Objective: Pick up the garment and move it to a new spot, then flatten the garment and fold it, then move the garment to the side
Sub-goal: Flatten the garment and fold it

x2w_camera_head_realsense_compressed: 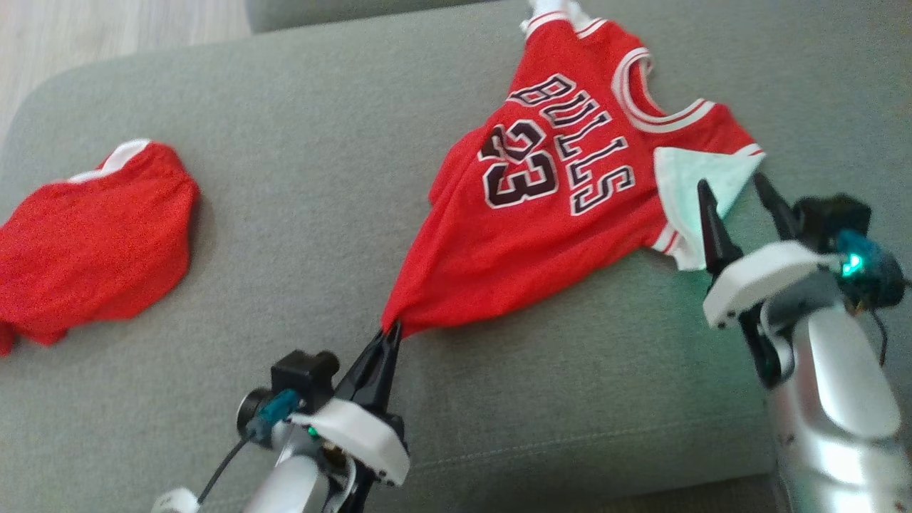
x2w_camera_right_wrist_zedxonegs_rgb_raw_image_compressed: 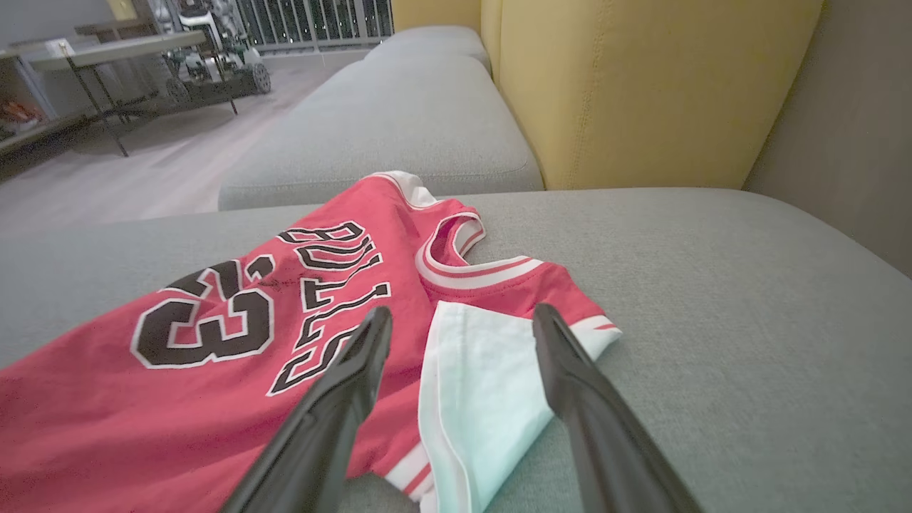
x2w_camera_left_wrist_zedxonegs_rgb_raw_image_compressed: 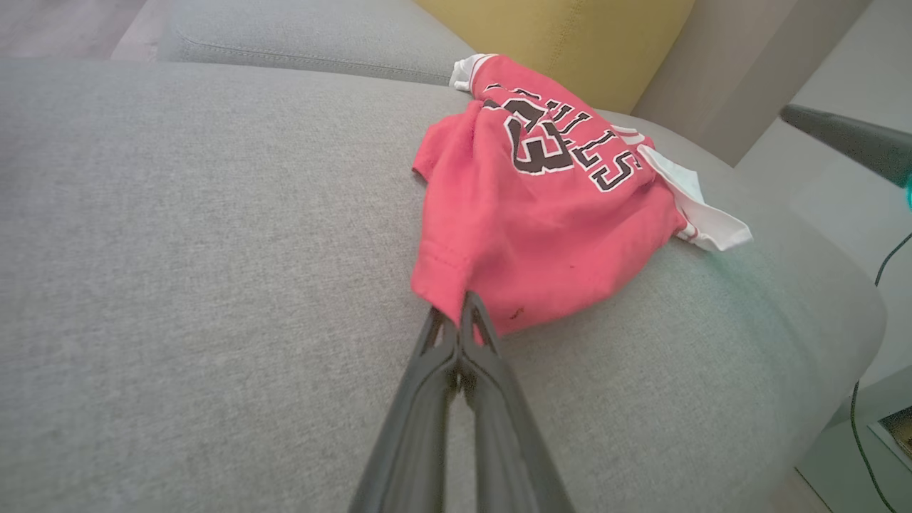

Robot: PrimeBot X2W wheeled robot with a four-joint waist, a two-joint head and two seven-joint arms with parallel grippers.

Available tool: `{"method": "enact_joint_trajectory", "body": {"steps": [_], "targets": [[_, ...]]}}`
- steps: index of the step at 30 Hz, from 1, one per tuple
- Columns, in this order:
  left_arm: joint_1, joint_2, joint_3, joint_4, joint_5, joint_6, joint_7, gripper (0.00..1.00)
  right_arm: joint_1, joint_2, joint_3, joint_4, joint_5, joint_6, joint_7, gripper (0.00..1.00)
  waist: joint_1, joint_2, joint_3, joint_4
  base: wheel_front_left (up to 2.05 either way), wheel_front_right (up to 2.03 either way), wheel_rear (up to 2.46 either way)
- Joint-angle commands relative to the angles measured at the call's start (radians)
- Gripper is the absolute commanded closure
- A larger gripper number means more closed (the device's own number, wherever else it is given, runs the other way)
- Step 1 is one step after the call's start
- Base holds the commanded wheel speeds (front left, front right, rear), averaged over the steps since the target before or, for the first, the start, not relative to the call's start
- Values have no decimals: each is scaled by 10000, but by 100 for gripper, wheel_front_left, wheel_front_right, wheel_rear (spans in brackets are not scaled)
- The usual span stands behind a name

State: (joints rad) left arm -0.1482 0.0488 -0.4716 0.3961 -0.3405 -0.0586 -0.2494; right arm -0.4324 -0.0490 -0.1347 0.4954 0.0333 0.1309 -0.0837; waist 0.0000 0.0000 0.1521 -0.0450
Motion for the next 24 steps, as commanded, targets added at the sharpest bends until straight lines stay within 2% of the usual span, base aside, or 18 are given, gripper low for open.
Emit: {"method": "enact_joint_trajectory", "body": {"steps": [1, 11, 16, 24], "targets": [[-476, 17, 240, -340, -57, 8, -124, 100, -463, -12, 156, -183, -161, -2, 2, 0, 0, 0, 288, 266, 0, 0, 0], [-1045, 16, -288, -428, -316, 68, -124, 100, -2484, -12, -1092, 2427, -1729, -2, -120, 0, 0, 0, 999, 906, 0, 0, 0], [-1173, 15, -407, -395, -398, 42, -124, 100, -3095, -12, -1760, 3314, -2531, -2, -312, 0, 0, 0, 1217, 1047, 0, 0, 0], [-1334, 15, -471, -356, -438, 50, -124, 100, -3781, -12, -2600, 4468, -3207, -2, -830, 0, 0, 0, 1375, 1112, 0, 0, 0]]}}
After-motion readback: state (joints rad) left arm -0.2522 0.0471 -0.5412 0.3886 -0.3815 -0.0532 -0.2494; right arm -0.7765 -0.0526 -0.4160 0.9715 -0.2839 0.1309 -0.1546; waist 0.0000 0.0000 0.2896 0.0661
